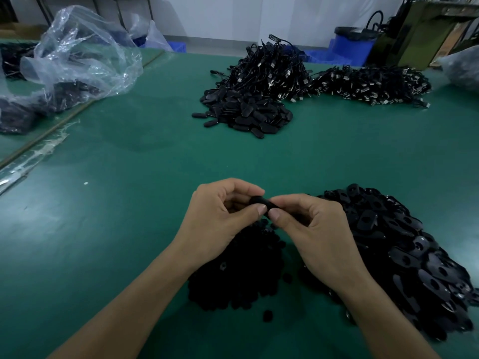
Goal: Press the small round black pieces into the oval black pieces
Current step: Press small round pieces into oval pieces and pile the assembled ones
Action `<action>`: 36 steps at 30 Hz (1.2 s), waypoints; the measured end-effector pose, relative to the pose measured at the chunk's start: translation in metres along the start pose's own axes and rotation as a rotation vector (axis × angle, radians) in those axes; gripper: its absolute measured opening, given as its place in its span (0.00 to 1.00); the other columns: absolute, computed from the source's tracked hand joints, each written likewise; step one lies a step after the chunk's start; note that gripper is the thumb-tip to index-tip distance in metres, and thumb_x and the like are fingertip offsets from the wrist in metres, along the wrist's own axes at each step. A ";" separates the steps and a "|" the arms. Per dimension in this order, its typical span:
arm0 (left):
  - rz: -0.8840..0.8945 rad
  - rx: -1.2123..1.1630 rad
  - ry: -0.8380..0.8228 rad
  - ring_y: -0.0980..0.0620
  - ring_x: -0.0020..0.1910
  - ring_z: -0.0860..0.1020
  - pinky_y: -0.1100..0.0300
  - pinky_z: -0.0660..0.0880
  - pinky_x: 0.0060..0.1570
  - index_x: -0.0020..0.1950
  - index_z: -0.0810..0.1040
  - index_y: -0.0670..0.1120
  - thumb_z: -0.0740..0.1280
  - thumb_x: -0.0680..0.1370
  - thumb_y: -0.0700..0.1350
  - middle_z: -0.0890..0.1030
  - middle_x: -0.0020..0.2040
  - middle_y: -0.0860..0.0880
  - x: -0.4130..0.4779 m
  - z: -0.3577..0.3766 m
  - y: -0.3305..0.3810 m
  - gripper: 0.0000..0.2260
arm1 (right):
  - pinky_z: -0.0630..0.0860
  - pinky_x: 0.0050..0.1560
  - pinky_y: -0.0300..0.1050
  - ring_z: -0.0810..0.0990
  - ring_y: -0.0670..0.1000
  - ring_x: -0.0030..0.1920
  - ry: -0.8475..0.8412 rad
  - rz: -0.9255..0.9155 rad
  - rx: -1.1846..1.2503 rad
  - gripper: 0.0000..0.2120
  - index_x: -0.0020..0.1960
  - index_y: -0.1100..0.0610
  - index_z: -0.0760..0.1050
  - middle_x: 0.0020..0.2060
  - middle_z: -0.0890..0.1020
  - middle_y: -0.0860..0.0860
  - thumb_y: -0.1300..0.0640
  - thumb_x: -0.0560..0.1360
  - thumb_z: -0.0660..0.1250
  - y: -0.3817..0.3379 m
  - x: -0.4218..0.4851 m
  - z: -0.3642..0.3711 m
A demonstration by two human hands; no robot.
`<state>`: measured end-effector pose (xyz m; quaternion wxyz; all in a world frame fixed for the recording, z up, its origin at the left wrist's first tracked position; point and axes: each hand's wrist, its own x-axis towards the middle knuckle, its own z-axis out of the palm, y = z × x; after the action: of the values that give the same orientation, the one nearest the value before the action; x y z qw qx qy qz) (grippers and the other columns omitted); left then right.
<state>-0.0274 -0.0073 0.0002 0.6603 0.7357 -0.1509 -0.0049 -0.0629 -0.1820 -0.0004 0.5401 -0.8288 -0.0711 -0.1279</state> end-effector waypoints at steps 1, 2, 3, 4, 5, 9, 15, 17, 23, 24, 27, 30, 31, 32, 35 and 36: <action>-0.001 0.002 0.003 0.58 0.38 0.83 0.67 0.77 0.41 0.46 0.84 0.52 0.77 0.73 0.36 0.87 0.40 0.51 0.000 0.000 0.000 0.11 | 0.77 0.47 0.30 0.84 0.39 0.45 0.000 0.001 0.001 0.10 0.48 0.42 0.81 0.42 0.85 0.36 0.58 0.75 0.74 0.000 0.000 0.000; -0.002 0.003 0.004 0.58 0.38 0.83 0.68 0.77 0.41 0.46 0.85 0.52 0.76 0.73 0.35 0.87 0.40 0.51 0.000 -0.001 0.001 0.12 | 0.77 0.47 0.30 0.84 0.39 0.44 0.005 0.002 0.001 0.10 0.48 0.42 0.81 0.42 0.85 0.36 0.58 0.75 0.74 0.001 -0.001 0.001; -0.003 0.005 0.004 0.58 0.38 0.83 0.68 0.77 0.41 0.46 0.85 0.52 0.76 0.73 0.34 0.87 0.40 0.51 0.000 -0.001 0.001 0.12 | 0.77 0.46 0.30 0.84 0.39 0.44 0.012 0.005 0.001 0.09 0.48 0.43 0.82 0.41 0.85 0.36 0.57 0.75 0.74 0.001 -0.001 0.001; -0.003 0.011 0.003 0.58 0.38 0.83 0.68 0.78 0.41 0.46 0.85 0.52 0.76 0.73 0.34 0.87 0.40 0.51 0.000 -0.001 0.001 0.12 | 0.77 0.46 0.30 0.84 0.39 0.44 0.017 0.008 0.001 0.08 0.47 0.44 0.82 0.41 0.85 0.36 0.57 0.75 0.74 0.001 -0.001 0.000; -0.002 0.016 0.003 0.58 0.38 0.83 0.67 0.78 0.40 0.46 0.85 0.52 0.76 0.73 0.34 0.87 0.40 0.51 0.000 -0.001 0.002 0.12 | 0.77 0.45 0.30 0.84 0.39 0.43 0.019 0.011 0.000 0.07 0.47 0.44 0.82 0.40 0.85 0.37 0.57 0.75 0.75 0.002 -0.001 0.000; -0.007 0.036 0.004 0.57 0.37 0.83 0.66 0.79 0.41 0.46 0.85 0.53 0.77 0.73 0.34 0.87 0.39 0.50 0.000 0.000 0.002 0.13 | 0.77 0.44 0.31 0.84 0.39 0.42 0.007 0.026 -0.038 0.06 0.46 0.45 0.82 0.39 0.85 0.37 0.56 0.74 0.75 0.001 -0.001 -0.001; 0.024 0.068 0.000 0.56 0.38 0.84 0.66 0.79 0.41 0.45 0.85 0.55 0.76 0.70 0.41 0.87 0.39 0.52 -0.002 0.001 0.000 0.09 | 0.75 0.40 0.29 0.83 0.39 0.39 0.022 0.050 -0.040 0.05 0.44 0.46 0.81 0.38 0.84 0.37 0.56 0.74 0.74 -0.001 -0.003 -0.002; 0.020 0.065 -0.001 0.56 0.38 0.84 0.66 0.79 0.41 0.44 0.85 0.56 0.75 0.69 0.44 0.87 0.39 0.52 -0.002 0.002 -0.001 0.08 | 0.74 0.38 0.29 0.82 0.39 0.37 0.039 0.058 -0.050 0.07 0.42 0.45 0.80 0.36 0.84 0.37 0.56 0.73 0.74 -0.002 -0.003 0.000; 0.052 0.102 0.017 0.57 0.37 0.83 0.66 0.78 0.40 0.45 0.84 0.59 0.74 0.68 0.45 0.86 0.38 0.54 -0.001 0.003 -0.003 0.09 | 0.75 0.37 0.29 0.82 0.39 0.37 0.053 0.040 -0.059 0.08 0.42 0.45 0.81 0.36 0.84 0.37 0.57 0.74 0.75 -0.006 -0.003 0.000; 0.063 0.117 0.030 0.58 0.36 0.83 0.67 0.78 0.40 0.45 0.84 0.59 0.74 0.68 0.45 0.86 0.38 0.54 -0.001 0.004 -0.002 0.10 | 0.75 0.38 0.30 0.83 0.40 0.37 0.050 0.034 -0.061 0.08 0.42 0.45 0.81 0.36 0.84 0.38 0.57 0.74 0.74 -0.006 -0.003 -0.001; 0.085 0.151 0.056 0.57 0.37 0.83 0.66 0.78 0.40 0.46 0.83 0.60 0.74 0.69 0.46 0.86 0.38 0.56 -0.001 0.004 -0.002 0.10 | 0.77 0.42 0.32 0.84 0.40 0.40 0.045 0.027 -0.056 0.07 0.45 0.45 0.82 0.38 0.85 0.38 0.58 0.75 0.74 -0.007 -0.003 -0.002; 0.097 0.150 0.107 0.56 0.36 0.83 0.64 0.80 0.42 0.45 0.84 0.59 0.75 0.69 0.46 0.86 0.38 0.55 0.003 0.000 -0.001 0.08 | 0.76 0.49 0.30 0.82 0.36 0.47 0.051 0.012 -0.127 0.08 0.55 0.46 0.84 0.43 0.85 0.37 0.55 0.77 0.71 -0.008 -0.003 -0.003; 0.103 0.137 0.166 0.57 0.35 0.83 0.64 0.80 0.41 0.43 0.85 0.57 0.76 0.70 0.45 0.86 0.37 0.55 0.007 -0.005 -0.002 0.07 | 0.75 0.51 0.30 0.81 0.37 0.49 0.057 0.006 -0.190 0.11 0.60 0.47 0.82 0.46 0.84 0.37 0.53 0.78 0.70 -0.008 -0.003 -0.005; 0.105 0.122 0.245 0.56 0.34 0.83 0.65 0.80 0.40 0.42 0.85 0.55 0.77 0.71 0.42 0.86 0.36 0.54 0.012 -0.012 -0.003 0.07 | 0.74 0.54 0.31 0.80 0.38 0.51 0.069 -0.001 -0.290 0.14 0.65 0.48 0.80 0.50 0.83 0.37 0.52 0.79 0.68 -0.007 -0.004 -0.007; 0.051 0.107 0.463 0.54 0.33 0.84 0.59 0.82 0.44 0.44 0.83 0.53 0.75 0.75 0.37 0.86 0.35 0.52 0.029 -0.038 -0.011 0.10 | 0.67 0.61 0.42 0.73 0.49 0.59 0.121 -0.021 -0.734 0.16 0.67 0.52 0.78 0.57 0.80 0.47 0.54 0.80 0.67 -0.003 -0.005 -0.017; 0.026 0.123 0.501 0.54 0.33 0.84 0.57 0.82 0.46 0.44 0.83 0.53 0.75 0.75 0.37 0.86 0.35 0.52 0.035 -0.045 -0.013 0.10 | 0.66 0.60 0.46 0.70 0.51 0.60 0.123 0.012 -0.843 0.16 0.66 0.52 0.79 0.57 0.79 0.49 0.53 0.79 0.67 -0.002 -0.005 -0.021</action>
<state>0.0180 0.0295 -0.0004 0.6309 0.7508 0.0080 0.1954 -0.0714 -0.2004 0.0079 0.1580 -0.9683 0.0245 -0.1917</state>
